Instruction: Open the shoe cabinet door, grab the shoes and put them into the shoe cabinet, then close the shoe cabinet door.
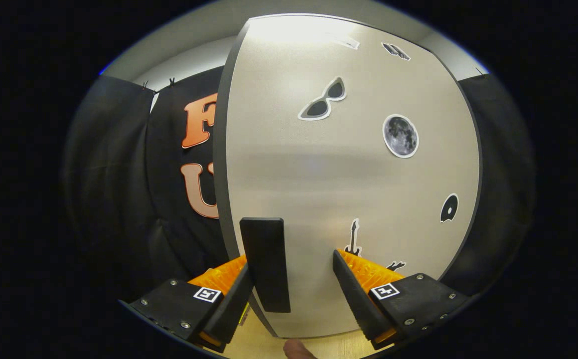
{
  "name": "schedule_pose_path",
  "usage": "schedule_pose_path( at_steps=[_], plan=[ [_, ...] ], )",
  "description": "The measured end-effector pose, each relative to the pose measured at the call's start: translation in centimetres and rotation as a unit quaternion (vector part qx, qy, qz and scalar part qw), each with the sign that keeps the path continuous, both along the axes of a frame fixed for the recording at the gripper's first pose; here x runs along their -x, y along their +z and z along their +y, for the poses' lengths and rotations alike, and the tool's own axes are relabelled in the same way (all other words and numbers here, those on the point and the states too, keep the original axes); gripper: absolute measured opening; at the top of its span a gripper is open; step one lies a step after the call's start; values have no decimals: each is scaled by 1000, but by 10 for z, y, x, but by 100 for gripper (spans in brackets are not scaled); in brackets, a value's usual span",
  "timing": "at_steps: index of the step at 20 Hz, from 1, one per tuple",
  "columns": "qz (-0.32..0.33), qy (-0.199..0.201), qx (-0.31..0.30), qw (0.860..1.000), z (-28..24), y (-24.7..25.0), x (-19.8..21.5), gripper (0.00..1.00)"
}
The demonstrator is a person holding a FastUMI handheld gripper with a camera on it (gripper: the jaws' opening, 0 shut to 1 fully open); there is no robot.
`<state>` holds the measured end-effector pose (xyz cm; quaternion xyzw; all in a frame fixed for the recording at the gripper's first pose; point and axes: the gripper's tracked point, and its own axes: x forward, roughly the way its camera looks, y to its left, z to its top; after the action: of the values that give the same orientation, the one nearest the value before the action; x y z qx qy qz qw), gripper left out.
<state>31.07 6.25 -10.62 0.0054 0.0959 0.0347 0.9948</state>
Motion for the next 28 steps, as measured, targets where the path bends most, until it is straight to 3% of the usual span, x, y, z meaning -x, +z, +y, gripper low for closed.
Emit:
schedule_pose_path(
  at_steps=[5, 8, 16, 28],
  plan=[
    [15, -1, 3, 1000, 2, -1, 0, 94],
    [-2, 2, -25, 1000, 7, 21, 19, 94],
    [-33, 0, 10, 999, -9, 68, 114, 94],
    [-70, -30, 30, 997, -103, 106, 249, 94]
  ],
)
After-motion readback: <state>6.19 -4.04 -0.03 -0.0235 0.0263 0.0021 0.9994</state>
